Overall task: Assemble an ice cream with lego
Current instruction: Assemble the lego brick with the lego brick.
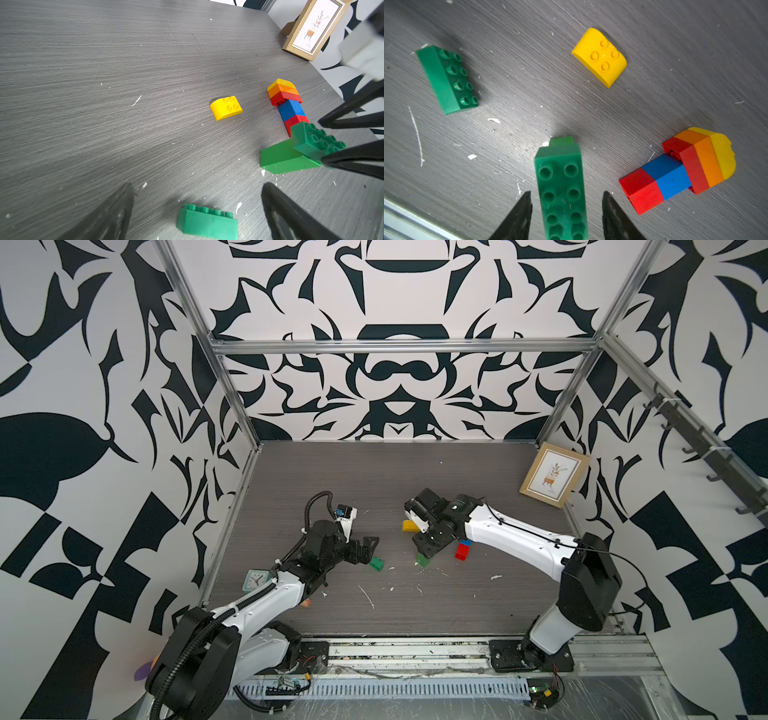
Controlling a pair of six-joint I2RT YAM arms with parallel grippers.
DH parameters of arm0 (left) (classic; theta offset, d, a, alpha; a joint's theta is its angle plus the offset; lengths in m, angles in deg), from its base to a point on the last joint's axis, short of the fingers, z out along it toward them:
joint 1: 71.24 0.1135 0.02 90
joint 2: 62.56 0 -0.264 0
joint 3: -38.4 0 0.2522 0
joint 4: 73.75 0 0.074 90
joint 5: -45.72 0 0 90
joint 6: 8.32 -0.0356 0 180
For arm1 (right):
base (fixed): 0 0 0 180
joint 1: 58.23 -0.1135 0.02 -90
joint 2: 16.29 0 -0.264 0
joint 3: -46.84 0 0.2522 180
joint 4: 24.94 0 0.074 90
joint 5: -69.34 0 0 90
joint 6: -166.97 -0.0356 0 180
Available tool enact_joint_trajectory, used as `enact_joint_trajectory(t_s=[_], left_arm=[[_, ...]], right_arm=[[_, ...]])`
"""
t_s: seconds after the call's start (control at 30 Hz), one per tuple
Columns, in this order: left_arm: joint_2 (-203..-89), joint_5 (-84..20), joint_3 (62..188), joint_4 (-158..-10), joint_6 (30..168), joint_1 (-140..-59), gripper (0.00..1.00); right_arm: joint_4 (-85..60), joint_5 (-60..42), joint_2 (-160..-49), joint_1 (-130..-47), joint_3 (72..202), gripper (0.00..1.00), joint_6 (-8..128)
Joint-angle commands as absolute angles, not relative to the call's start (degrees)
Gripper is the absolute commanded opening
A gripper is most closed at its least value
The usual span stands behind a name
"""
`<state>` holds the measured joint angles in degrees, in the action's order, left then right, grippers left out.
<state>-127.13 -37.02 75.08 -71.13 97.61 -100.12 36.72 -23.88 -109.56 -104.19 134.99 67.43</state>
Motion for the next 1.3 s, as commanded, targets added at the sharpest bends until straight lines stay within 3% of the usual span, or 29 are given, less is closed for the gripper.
enact_joint_trajectory(t_s=[0.0, 0.4, 0.57, 0.7, 1.27], left_arm=[[-126.72, -37.16, 76.69, -71.87, 97.00, -100.24, 0.99], [-126.68, -37.18, 76.77, -72.03, 96.90, -100.24, 0.99], [-126.39, -37.41, 76.69, -72.07, 96.93, -100.24, 0.99], [-126.36, -37.40, 76.68, -72.09, 96.96, -100.24, 0.99], [-126.63, -37.39, 76.77, -72.07, 96.94, -100.24, 0.99]], right_arm=[[36.03, -23.34, -107.59, -104.20, 134.69, 0.53, 69.02], [36.48, -22.46, -110.19, -104.20, 134.79, 0.52, 69.41], [36.63, -22.64, -110.42, -104.20, 134.70, 0.36, 69.50], [36.91, -22.42, -109.81, -104.19, 134.00, 0.29, 69.53], [44.33, -21.06, -111.50, -104.21, 132.63, 0.23, 69.78]])
